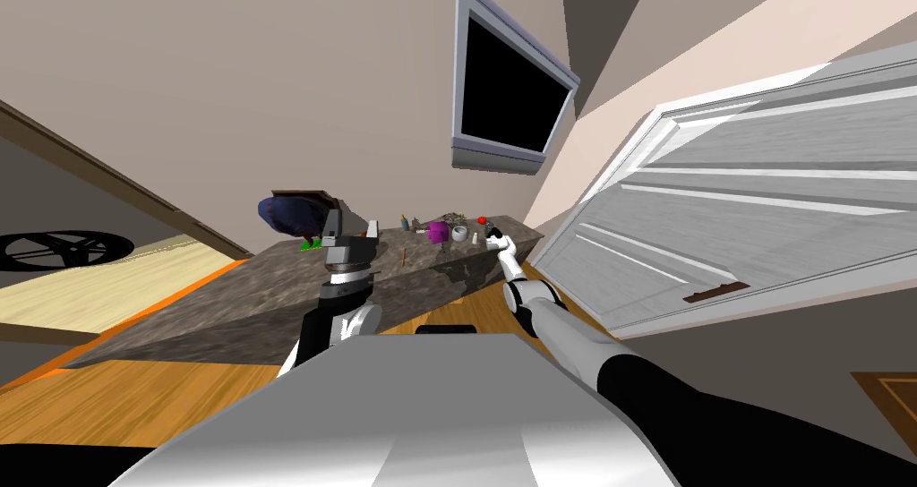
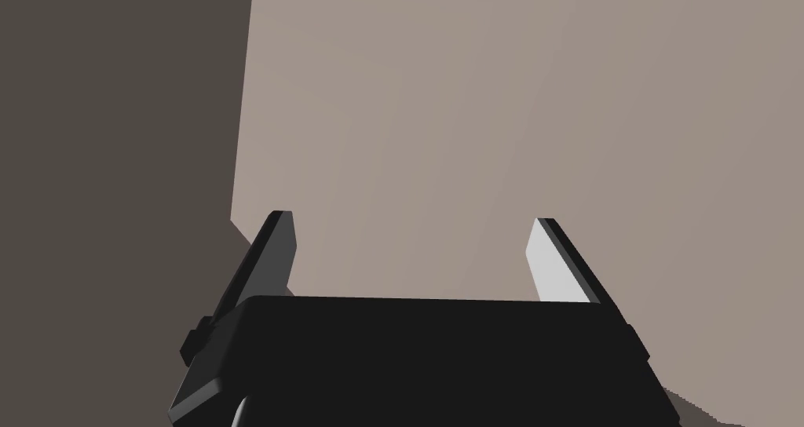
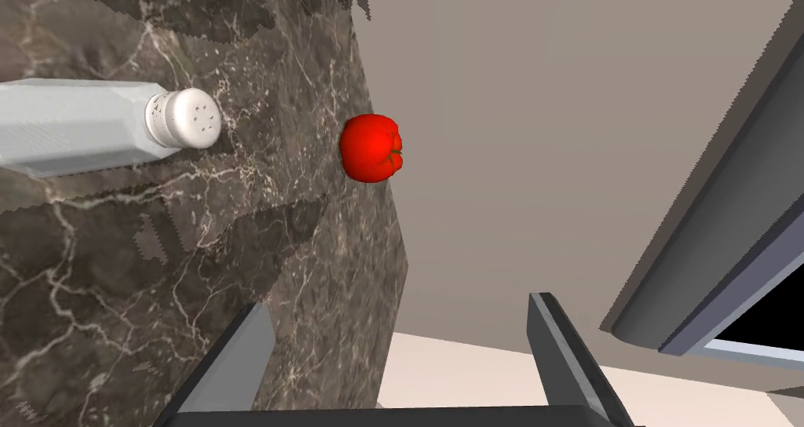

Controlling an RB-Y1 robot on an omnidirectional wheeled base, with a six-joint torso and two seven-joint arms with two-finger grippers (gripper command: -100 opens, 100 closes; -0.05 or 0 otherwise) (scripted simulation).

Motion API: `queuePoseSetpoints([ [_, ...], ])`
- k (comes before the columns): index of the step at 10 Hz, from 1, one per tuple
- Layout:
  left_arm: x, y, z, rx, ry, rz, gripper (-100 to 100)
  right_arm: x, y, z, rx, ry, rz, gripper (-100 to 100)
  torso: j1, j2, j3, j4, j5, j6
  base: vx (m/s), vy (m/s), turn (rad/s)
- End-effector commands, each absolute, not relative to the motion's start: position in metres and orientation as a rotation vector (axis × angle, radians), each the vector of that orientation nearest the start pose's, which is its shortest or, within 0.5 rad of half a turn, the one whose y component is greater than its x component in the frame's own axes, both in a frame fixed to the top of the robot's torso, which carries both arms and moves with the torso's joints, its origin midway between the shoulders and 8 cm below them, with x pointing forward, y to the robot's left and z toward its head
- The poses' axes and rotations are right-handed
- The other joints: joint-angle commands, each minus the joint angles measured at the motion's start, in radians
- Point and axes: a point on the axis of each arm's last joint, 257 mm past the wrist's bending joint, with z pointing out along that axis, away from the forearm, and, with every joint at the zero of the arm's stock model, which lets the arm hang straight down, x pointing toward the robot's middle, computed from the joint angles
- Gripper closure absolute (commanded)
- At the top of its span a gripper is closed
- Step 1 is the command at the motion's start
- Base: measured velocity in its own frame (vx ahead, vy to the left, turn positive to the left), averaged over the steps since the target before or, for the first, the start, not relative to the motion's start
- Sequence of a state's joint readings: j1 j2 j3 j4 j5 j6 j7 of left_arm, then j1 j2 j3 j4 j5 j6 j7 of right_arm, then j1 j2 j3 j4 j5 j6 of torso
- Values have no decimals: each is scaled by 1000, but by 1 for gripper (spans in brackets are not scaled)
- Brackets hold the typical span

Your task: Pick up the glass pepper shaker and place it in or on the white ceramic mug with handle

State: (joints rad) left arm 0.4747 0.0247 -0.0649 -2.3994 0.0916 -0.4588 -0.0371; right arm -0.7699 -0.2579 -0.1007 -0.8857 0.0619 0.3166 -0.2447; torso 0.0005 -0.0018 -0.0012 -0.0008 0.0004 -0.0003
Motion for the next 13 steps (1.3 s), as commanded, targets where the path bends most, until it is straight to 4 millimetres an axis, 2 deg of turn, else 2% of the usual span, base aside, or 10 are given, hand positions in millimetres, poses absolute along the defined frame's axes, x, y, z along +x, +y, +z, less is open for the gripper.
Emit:
queuePoseSetpoints([
  [1,327,259,76,-611,520,-1428,0,723,-281,-162,1448,1310,1048,-100,0,0,0,0,0,0,3,10,-20],
  [2,327,259,76,-611,520,-1428,0,723,-281,-162,1471,1293,1067,-100,0,0,0,0,0,0,3,6,1],
  [3,327,259,76,-611,520,-1428,0,727,-273,-164,1542,1295,1085,-100,0,0,0,0,0,0,3,9,-34],
  [6,327,259,76,-611,520,-1428,0,727,-273,-164,1595,1251,1127,-100,0,0,0,0,0,0,3,6,-5],
  [7,327,259,76,-611,520,-1428,0,730,-263,-167,1675,1247,1147,-100,0,0,0,0,0,0,6,8,-30],
  [9,327,259,76,-611,520,-1428,0,730,-263,-167,1718,1209,1178,-100,0,0,0,0,0,0,7,9,-8],
  [10,327,259,76,-611,520,-1428,0,731,-252,-171,1791,1211,1186,-100,0,0,0,0,0,0,10,12,-28],
  [13,327,259,76,-611,520,-1428,0,731,-252,-171,1845,1158,1224,-100,0,0,0,0,0,0,6,7,-4],
])
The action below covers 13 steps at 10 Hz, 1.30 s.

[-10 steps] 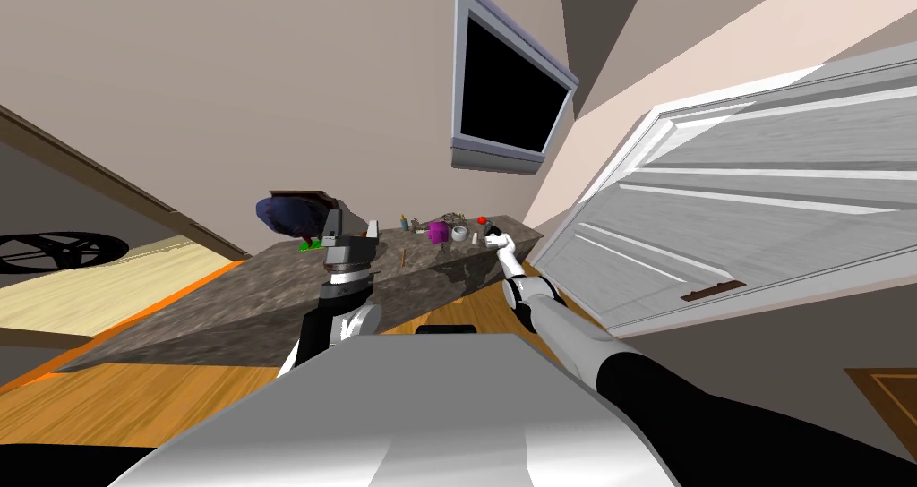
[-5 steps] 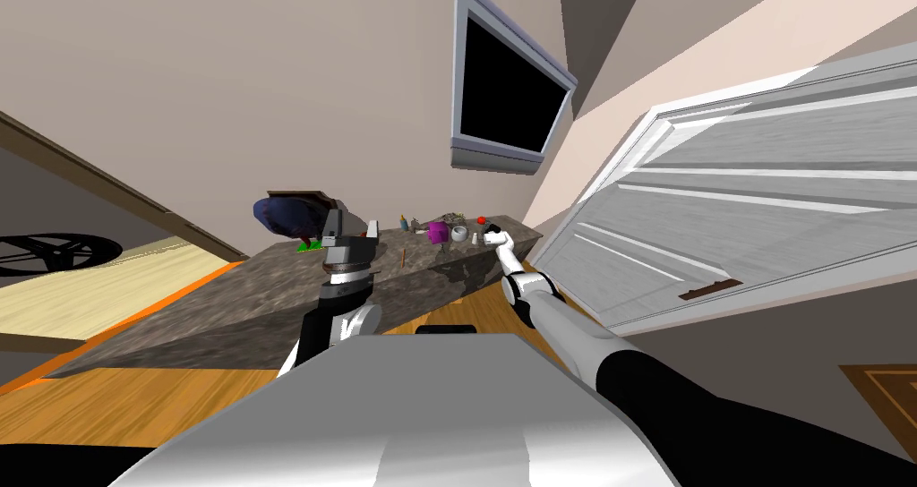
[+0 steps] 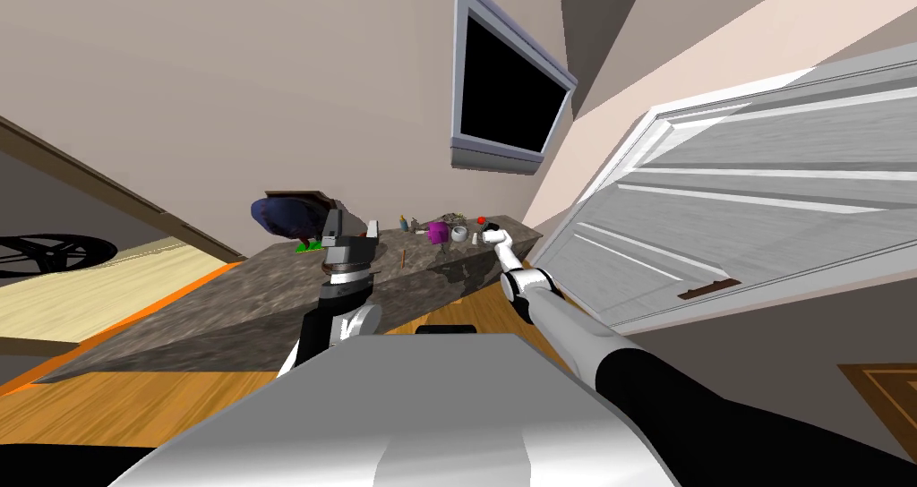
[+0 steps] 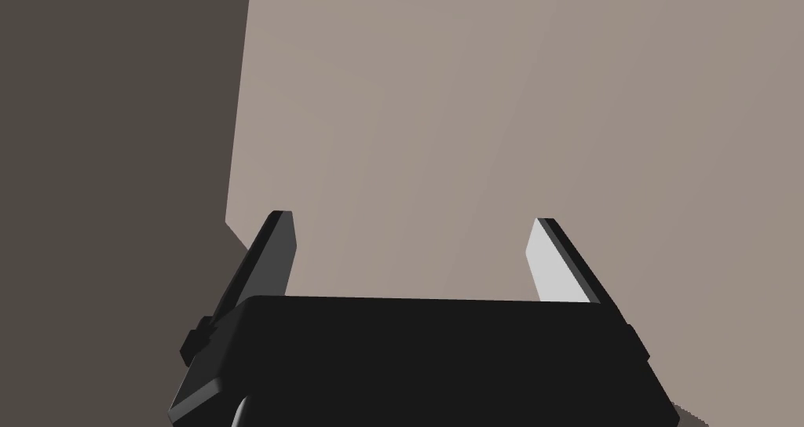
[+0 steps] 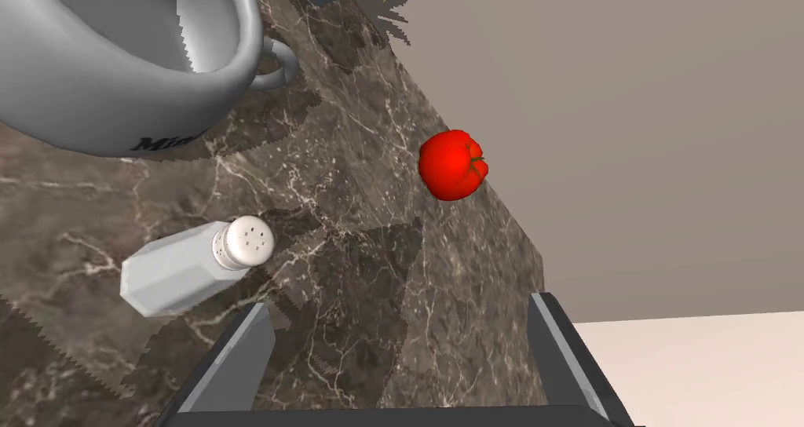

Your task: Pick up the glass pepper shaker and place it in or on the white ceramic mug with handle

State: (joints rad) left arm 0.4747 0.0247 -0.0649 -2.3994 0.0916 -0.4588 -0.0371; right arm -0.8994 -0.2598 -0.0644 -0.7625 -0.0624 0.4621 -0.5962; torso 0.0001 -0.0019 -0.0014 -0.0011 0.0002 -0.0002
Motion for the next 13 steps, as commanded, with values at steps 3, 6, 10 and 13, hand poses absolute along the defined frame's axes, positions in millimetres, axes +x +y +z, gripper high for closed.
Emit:
queuePoseSetpoints([
  [3,327,259,76,-611,520,-1428,0,732,-241,-175,1968,1106,1257,-100,1,-1,0,0,0,0,12,8,-14],
  [6,327,259,76,-611,520,-1428,0,731,-230,-180,2090,1050,1280,-100,1,-1,0,0,0,0,10,7,-15],
  [10,327,259,76,-611,520,-1428,0,728,-220,-186,2209,989,1291,-100,0,0,0,0,0,0,5,1,-15],
  [13,327,259,76,-611,520,-1428,0,725,-211,-192,2323,924,1290,-100,0,0,0,0,0,0,5,-3,-23],
])
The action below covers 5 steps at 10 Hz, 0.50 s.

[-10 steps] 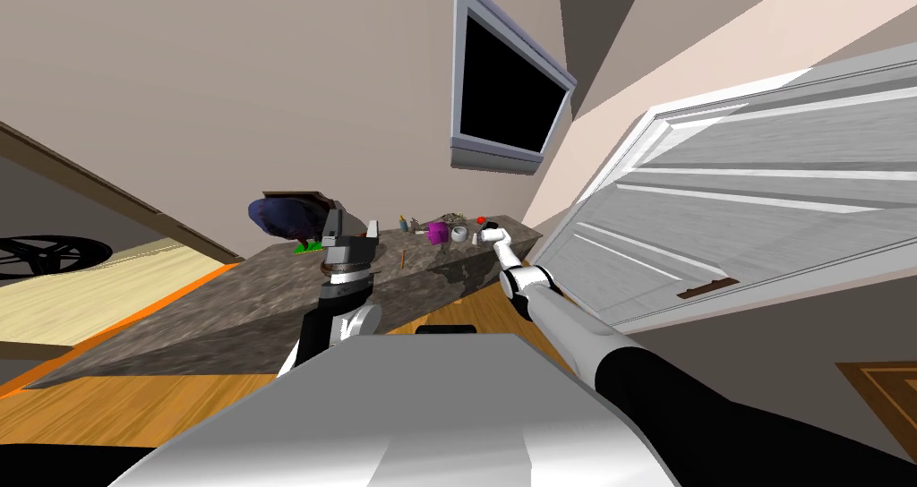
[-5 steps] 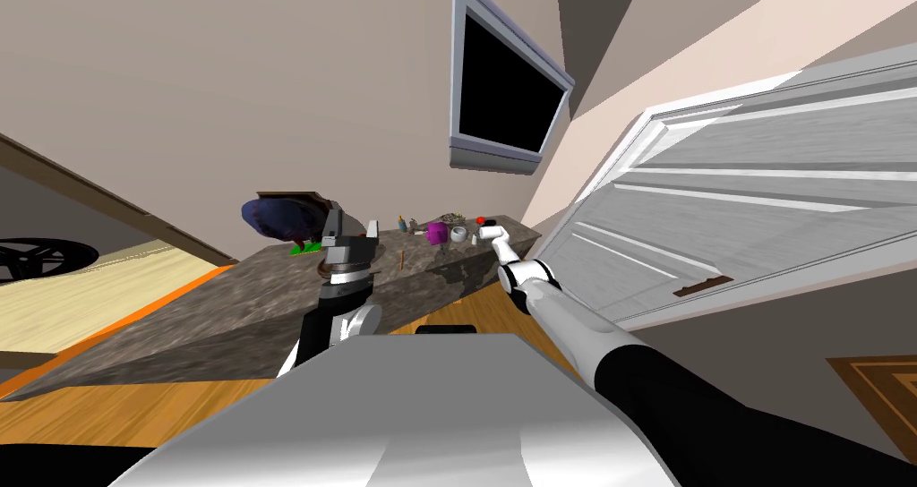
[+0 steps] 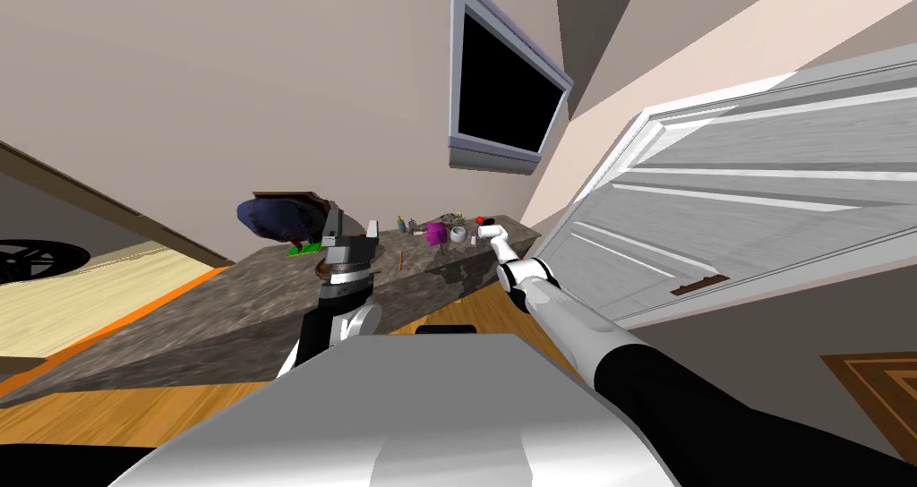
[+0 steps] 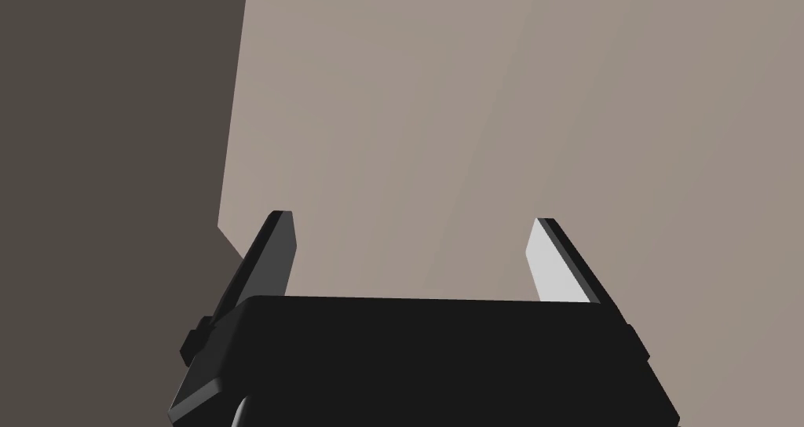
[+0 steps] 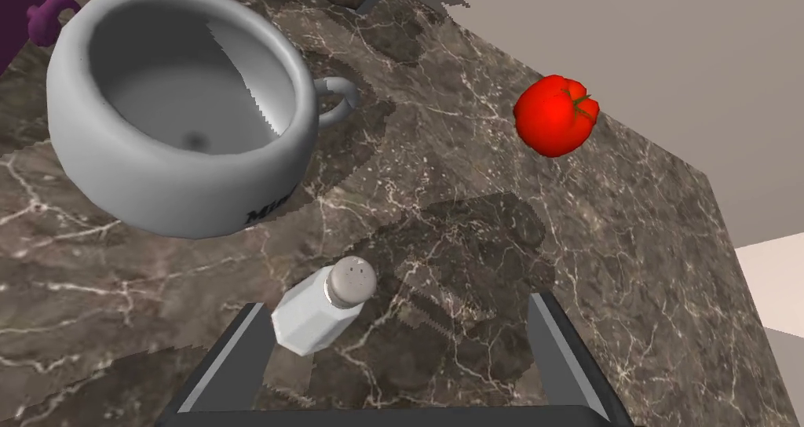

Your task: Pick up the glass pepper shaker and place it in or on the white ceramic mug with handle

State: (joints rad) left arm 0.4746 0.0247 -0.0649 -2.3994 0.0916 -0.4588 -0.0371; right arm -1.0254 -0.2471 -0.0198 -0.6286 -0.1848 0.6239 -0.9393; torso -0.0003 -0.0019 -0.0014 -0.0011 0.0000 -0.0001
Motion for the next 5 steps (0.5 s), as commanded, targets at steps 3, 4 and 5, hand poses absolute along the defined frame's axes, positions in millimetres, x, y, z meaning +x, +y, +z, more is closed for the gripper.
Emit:
queuePoseSetpoints([
  [3,327,259,76,-611,520,-1428,0,720,-202,-198,-2880,-1012,-1513,-100,0,0,0,0,0,0,5,-6,-25],
  [4,327,259,76,-611,520,-1428,0,715,-195,-205,-2892,-958,-1434,-100,0,0,0,0,0,0,9,-13,-51],
  [5,327,259,76,-611,520,-1428,0,715,-195,-205,-2893,-920,-1434,-100,-1,0,0,0,0,0,11,-14,-27],
])
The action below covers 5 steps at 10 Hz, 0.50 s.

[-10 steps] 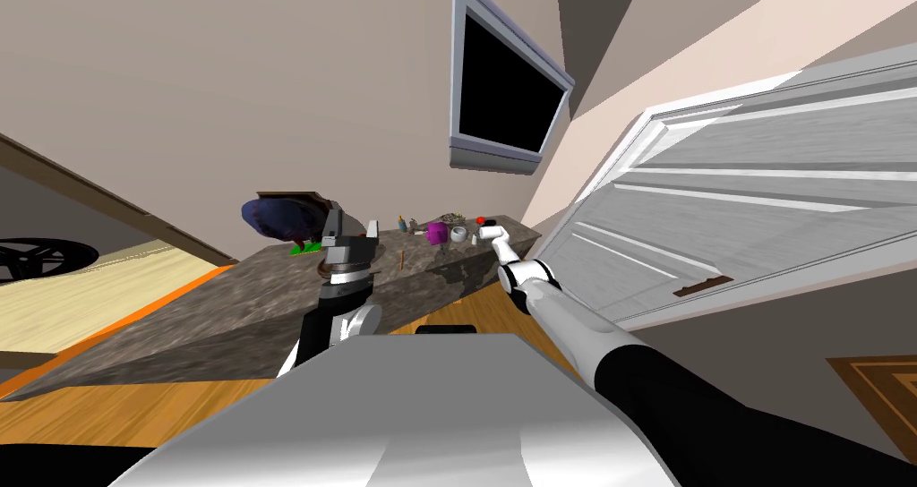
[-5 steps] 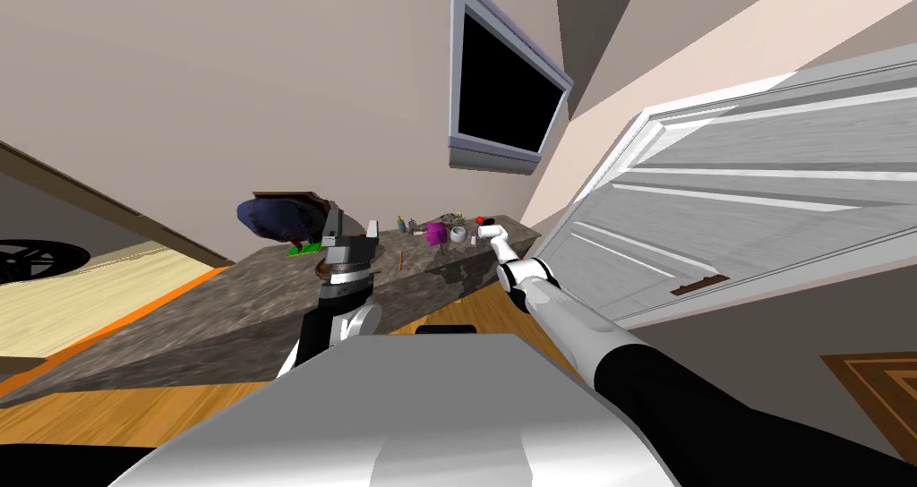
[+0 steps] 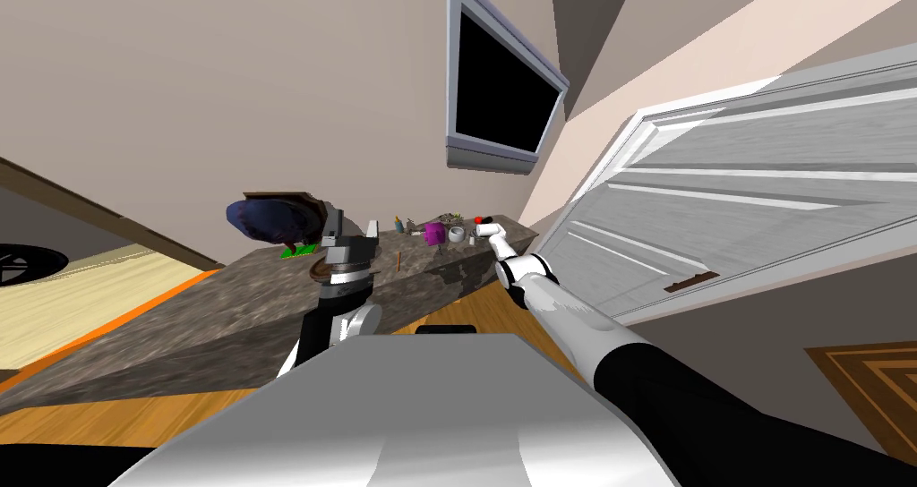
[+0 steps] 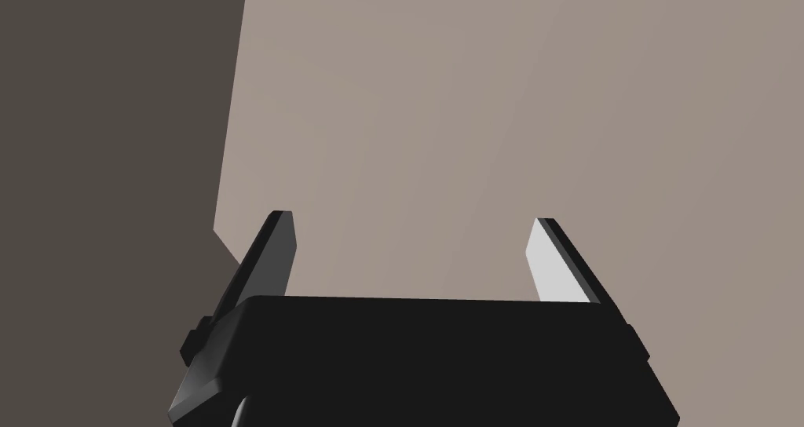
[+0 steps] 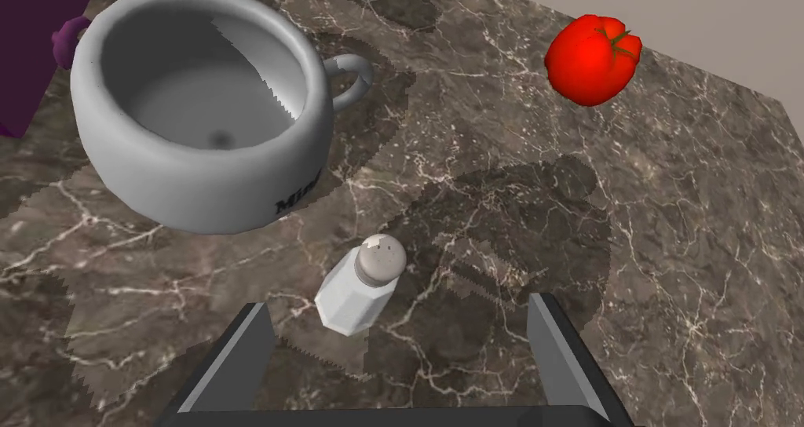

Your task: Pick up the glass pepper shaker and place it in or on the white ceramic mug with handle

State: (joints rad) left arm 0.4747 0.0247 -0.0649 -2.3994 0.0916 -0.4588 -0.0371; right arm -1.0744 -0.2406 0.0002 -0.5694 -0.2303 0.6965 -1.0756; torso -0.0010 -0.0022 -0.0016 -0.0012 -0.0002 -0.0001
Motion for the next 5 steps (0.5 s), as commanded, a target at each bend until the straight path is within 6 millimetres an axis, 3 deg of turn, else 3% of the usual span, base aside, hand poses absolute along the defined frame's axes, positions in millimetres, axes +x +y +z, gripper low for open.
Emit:
queuePoseSetpoints([
  [1,327,259,76,-611,520,-1428,0,715,-195,-205,-2893,-894,-1433,-100,0,0,0,0,0,0,5,-8,2],
  [5,327,259,76,-611,520,-1428,0,702,-184,-220,-2920,-716,-1277,-100,0,0,0,0,0,0,11,-14,-31],
])
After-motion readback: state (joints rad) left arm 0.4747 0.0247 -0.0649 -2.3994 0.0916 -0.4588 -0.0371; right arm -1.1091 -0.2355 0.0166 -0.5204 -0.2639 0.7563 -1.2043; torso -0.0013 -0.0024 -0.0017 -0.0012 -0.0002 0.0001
